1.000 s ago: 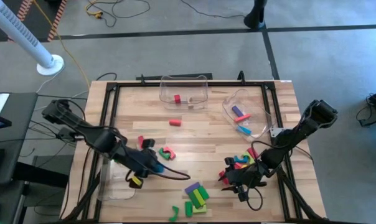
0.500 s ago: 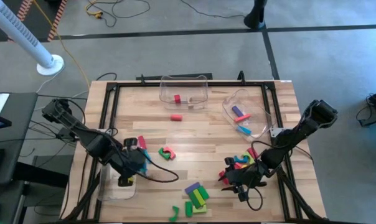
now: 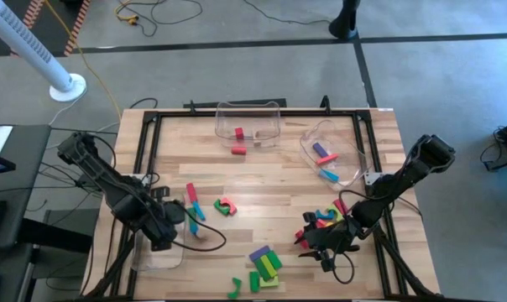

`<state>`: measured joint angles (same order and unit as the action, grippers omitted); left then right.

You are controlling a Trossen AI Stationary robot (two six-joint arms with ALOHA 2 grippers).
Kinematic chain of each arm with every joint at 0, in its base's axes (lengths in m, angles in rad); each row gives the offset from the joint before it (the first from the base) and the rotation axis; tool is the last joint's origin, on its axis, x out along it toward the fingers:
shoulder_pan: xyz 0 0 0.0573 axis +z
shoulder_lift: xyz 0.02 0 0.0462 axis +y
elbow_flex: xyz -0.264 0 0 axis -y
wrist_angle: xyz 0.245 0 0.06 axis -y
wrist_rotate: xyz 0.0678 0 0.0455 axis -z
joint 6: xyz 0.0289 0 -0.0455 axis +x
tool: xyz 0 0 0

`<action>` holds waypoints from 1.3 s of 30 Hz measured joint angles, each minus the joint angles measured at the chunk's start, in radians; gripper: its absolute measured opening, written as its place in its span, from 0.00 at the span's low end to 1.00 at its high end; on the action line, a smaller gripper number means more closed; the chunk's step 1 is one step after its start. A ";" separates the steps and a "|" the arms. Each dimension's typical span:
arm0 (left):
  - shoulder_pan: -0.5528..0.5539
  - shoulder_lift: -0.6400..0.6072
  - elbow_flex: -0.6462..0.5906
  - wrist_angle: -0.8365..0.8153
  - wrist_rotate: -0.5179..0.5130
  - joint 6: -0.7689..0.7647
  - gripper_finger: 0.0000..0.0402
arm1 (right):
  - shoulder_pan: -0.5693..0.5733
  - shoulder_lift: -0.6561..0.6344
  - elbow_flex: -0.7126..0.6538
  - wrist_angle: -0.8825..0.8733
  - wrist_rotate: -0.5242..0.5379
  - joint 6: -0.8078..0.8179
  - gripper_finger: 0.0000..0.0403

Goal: Sort blocks by size
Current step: Put the blue cylindrical block into the left transparent bin

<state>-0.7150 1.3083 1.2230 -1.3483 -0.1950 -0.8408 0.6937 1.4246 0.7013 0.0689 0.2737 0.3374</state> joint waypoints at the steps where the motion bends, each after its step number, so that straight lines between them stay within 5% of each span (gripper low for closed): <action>1: -0.005 0.000 -0.013 0.001 0.009 -0.010 0.34 | 0.000 0.000 0.000 0.000 0.000 0.003 0.54; 39: -0.053 0.000 -0.398 0.275 0.148 -0.135 0.34 | 0.008 0.000 0.000 -0.001 0.000 0.013 0.54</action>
<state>-0.7685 1.3079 0.8249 -1.0729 -0.0471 -0.9753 0.7013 1.4246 0.7013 0.0683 0.2733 0.3504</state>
